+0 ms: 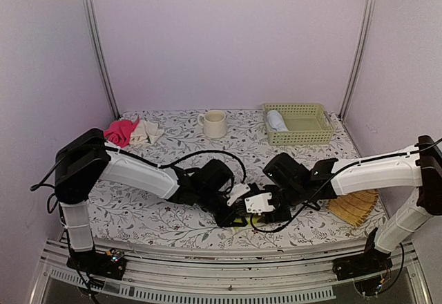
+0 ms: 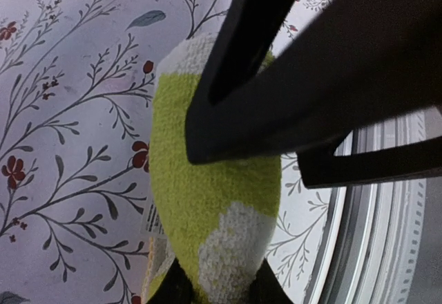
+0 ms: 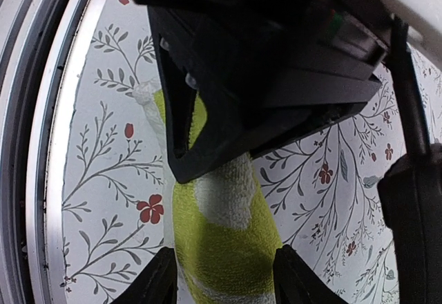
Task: Roll the towels
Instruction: Roll the towel at the center of the board, then pick up the towel from the center of the board.
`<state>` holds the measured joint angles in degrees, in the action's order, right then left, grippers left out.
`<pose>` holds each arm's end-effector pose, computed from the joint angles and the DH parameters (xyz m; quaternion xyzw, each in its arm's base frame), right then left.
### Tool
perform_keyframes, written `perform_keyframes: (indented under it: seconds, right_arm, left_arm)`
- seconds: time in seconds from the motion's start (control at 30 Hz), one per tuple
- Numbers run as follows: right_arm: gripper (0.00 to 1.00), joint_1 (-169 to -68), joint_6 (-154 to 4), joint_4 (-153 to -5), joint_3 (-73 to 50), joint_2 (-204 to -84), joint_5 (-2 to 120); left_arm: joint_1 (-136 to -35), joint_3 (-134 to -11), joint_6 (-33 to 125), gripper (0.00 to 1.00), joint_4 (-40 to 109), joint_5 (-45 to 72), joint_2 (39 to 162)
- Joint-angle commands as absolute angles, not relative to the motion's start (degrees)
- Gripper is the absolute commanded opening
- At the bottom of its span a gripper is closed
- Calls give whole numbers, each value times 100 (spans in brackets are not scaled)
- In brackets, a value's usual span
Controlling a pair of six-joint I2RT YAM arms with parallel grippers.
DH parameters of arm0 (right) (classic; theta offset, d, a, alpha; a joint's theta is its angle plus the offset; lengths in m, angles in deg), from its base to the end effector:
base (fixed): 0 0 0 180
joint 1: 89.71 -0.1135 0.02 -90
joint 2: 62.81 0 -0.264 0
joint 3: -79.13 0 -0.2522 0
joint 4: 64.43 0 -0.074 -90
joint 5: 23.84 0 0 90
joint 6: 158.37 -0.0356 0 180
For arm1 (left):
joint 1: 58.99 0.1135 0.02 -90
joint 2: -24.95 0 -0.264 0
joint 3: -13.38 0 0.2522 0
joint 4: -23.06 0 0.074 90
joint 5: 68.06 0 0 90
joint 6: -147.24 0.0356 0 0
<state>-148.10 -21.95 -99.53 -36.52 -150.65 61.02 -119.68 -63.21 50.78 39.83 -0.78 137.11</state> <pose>0.1537 0.2558 0.1834 -0.7694 0.5771 0.0711 0.2644 0.1789 -0.3468 0.1267 0.4795 0.7970 -0.3303 0.1605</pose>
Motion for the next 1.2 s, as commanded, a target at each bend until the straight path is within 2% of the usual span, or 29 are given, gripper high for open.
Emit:
perform_keyframes:
  seconds: [0.0,0.27,0.6,0.7,0.87,0.93,1.03,1.17]
  right_arm:
    - [51,-14911,-2143,-9598,-3683,-15293,6050]
    - [52,-15015,-2121,-9333,-3720,-15609,6134]
    - [47,-15067,-2171,-9103,-3734,-15951,6537]
    - [36,-15070,-2165,-9138,-3727,-15990,6489]
    - [9,-15070,-2182,-9310,-3659,-16063,6434]
    - [4,-15065,-2233,-9371,-3635,-16059,6447]
    - [3,-15066,-2312,-9478,-3623,-15964,6518]
    - [3,-14993,-2438,-9689,-3597,-15731,6502]
  left_arm:
    - [-11904,-6033,5168,13,4602,-236,13868]
    - [-11844,-6074,5261,13,4485,-528,13817]
    - [-11792,-6215,5473,13,4506,-930,13558]
    - [-11757,-6242,5504,13,4500,-977,13519]
    - [-11672,-6255,5457,15,4491,-892,13454]
    - [-11620,-6247,5393,21,4502,-798,13411]
    - [-11518,-6191,5320,34,4544,-600,13279]
    - [-11347,-5985,5285,46,4549,-185,12811]
